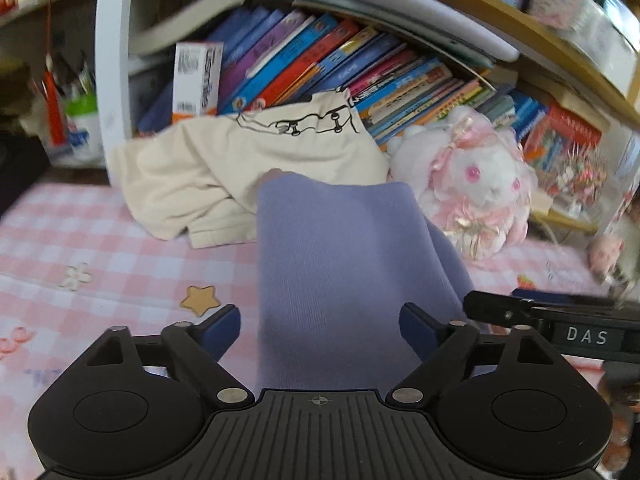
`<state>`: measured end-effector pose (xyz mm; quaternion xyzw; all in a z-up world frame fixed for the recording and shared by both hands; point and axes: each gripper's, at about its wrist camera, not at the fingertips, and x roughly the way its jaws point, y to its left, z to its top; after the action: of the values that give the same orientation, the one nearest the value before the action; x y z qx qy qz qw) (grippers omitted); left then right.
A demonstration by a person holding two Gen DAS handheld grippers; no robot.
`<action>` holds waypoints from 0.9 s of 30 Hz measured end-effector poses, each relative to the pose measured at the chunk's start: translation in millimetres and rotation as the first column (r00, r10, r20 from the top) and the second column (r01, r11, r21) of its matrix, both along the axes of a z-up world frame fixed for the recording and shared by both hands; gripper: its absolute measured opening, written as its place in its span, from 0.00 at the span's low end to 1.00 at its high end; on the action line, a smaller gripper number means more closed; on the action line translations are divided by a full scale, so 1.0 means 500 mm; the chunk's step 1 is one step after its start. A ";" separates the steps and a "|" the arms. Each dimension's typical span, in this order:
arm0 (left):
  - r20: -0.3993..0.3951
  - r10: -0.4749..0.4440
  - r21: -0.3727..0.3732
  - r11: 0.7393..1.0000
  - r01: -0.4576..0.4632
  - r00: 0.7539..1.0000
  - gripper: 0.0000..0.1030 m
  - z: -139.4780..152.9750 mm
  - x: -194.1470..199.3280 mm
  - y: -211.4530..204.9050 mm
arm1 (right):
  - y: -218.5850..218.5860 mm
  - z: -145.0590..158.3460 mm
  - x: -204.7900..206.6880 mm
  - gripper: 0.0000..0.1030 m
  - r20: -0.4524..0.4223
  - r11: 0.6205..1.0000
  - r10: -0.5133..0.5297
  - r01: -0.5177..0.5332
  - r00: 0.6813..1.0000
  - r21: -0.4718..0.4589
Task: Fold clothes
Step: 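Lower the sweater onto the sheet beside the bunny plush and open both grippers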
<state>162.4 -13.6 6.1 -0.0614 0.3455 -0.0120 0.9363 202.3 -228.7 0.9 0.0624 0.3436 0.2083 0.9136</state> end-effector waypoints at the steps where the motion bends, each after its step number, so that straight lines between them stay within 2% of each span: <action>1: 0.009 0.000 0.030 1.000 0.000 1.000 0.90 0.001 -0.016 -0.011 | -0.003 0.001 -0.017 0.77 0.012 1.000 0.000 0.000 1.000 -0.016; 3: 0.021 0.000 0.092 0.996 -0.002 1.000 0.91 0.001 -0.047 -0.033 | -0.008 0.003 -0.051 0.82 0.037 0.999 0.000 0.001 0.999 -0.048; 8: 0.064 -0.001 0.204 0.979 -0.012 0.998 0.93 -0.001 -0.123 -0.082 | -0.024 0.002 -0.131 0.85 0.069 0.995 -0.011 0.018 0.998 -0.100; 13: 0.082 0.025 0.217 0.975 -0.042 0.996 0.97 0.002 -0.180 -0.106 | -0.043 -0.003 -0.198 0.91 0.086 0.990 -0.059 0.069 0.995 -0.123; 17: 0.092 0.039 0.213 0.975 -0.058 0.995 0.97 0.003 -0.216 -0.116 | -0.053 -0.008 -0.240 0.91 0.074 0.985 -0.088 0.098 0.993 -0.142; 27: 0.097 0.099 0.204 0.972 -0.117 0.990 0.97 -0.001 -0.284 -0.136 | -0.071 -0.007 -0.310 0.94 0.066 0.980 -0.078 0.088 0.995 -0.177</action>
<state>20.4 -81.4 5.8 0.0195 0.3001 0.0729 0.9509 47.4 -264.2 -2.8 -0.0121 0.3311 0.1400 0.9331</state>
